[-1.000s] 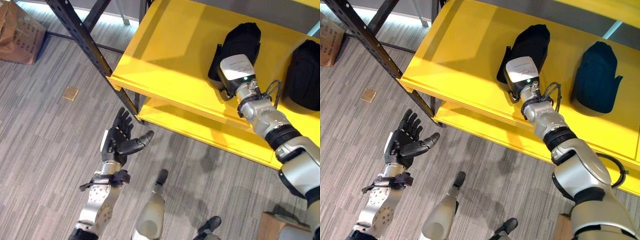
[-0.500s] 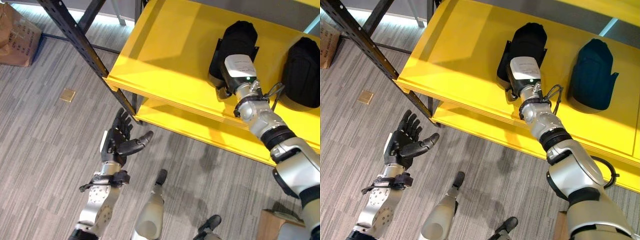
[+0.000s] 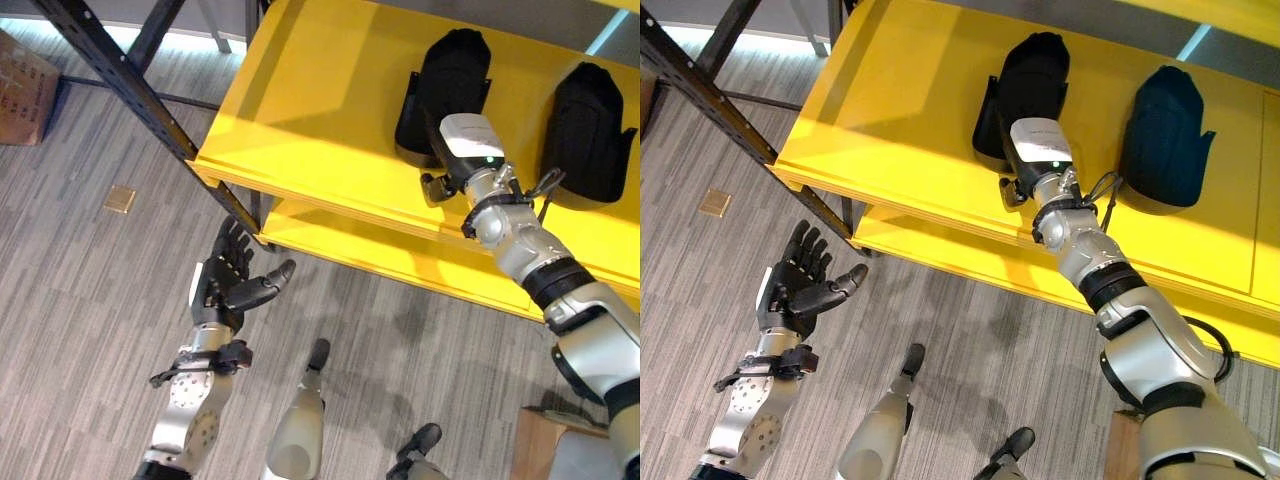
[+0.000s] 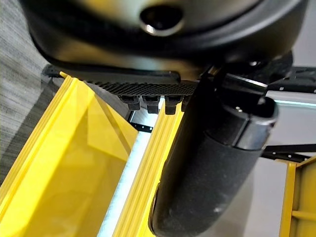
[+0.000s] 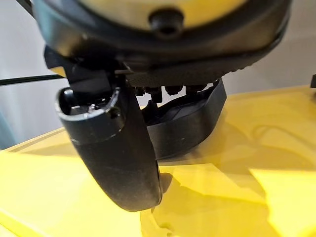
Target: Move parts from the plastic box to the shelf.
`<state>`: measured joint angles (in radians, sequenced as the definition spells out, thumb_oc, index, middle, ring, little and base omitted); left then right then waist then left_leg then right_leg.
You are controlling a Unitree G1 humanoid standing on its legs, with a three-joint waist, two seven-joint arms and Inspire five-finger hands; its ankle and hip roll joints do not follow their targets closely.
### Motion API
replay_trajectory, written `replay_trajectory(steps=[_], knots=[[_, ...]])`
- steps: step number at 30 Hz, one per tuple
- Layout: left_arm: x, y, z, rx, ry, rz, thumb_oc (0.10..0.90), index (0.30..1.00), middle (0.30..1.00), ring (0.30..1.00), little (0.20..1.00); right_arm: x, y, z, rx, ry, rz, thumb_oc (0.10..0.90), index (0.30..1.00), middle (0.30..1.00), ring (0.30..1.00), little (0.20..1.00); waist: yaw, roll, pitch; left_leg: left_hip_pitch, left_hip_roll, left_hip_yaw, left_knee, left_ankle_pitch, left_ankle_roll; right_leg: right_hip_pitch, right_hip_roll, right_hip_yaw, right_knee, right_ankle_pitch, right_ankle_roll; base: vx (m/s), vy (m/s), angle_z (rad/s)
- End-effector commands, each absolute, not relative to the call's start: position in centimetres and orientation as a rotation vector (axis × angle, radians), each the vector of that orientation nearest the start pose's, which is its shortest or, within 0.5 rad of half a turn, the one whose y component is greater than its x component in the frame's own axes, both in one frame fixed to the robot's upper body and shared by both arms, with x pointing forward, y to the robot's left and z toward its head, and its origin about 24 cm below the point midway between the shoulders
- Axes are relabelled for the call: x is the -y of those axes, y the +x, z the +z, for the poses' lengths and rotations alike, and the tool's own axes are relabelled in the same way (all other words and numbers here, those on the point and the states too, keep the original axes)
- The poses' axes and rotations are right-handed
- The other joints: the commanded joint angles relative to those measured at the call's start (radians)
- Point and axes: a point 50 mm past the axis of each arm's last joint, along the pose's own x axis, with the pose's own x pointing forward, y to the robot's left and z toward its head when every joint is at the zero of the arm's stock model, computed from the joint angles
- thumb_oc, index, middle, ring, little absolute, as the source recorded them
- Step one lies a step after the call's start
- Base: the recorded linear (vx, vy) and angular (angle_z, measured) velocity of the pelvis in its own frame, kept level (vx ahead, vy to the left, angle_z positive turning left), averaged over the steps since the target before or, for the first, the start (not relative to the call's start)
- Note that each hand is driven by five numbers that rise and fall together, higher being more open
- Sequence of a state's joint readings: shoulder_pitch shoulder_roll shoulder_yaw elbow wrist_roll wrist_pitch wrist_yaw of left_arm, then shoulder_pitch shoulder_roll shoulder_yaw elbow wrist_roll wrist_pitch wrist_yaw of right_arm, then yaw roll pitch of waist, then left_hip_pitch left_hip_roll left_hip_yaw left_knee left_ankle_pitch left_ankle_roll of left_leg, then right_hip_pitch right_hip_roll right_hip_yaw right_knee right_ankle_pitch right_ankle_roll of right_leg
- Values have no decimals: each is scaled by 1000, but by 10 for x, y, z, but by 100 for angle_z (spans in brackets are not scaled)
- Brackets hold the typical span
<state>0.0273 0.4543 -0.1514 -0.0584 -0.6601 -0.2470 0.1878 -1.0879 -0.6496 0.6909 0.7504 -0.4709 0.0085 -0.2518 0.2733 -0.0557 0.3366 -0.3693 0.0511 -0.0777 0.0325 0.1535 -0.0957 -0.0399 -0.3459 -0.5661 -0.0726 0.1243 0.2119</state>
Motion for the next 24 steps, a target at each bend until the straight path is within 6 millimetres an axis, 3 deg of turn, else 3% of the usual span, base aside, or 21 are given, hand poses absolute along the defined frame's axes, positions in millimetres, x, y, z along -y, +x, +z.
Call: replay_trajectory(steps=[1, 18, 24], knots=[[-212, 240, 125, 443, -217, 21, 900, 1000, 1000, 1000, 1000, 177, 393, 276, 610, -1544, -172, 900, 1000, 1000, 1000, 1000, -6, -15, -13, 74, 3, 42, -79, -29, 59, 50, -18, 20, 76, 70, 21, -7, -18, -9], [-223, 235, 123, 430, -178, 48, 900, 1000, 1000, 1000, 1000, 171, 374, 298, 736, -1595, -132, 900, 1000, 1000, 1000, 1000, -38, -42, -49, 117, 10, 61, -87, -39, 56, 77, -11, 38, 76, 68, 20, -5, -2, -4], [-224, 235, 121, 418, -165, 58, 900, 1000, 1000, 1000, 1000, 164, 357, 309, 860, -1493, -146, 900, 1000, 1000, 1000, 1000, -59, -44, -69, 136, 15, 75, -83, -46, 55, 87, -10, 53, 74, 63, 19, -3, 2, -1]])
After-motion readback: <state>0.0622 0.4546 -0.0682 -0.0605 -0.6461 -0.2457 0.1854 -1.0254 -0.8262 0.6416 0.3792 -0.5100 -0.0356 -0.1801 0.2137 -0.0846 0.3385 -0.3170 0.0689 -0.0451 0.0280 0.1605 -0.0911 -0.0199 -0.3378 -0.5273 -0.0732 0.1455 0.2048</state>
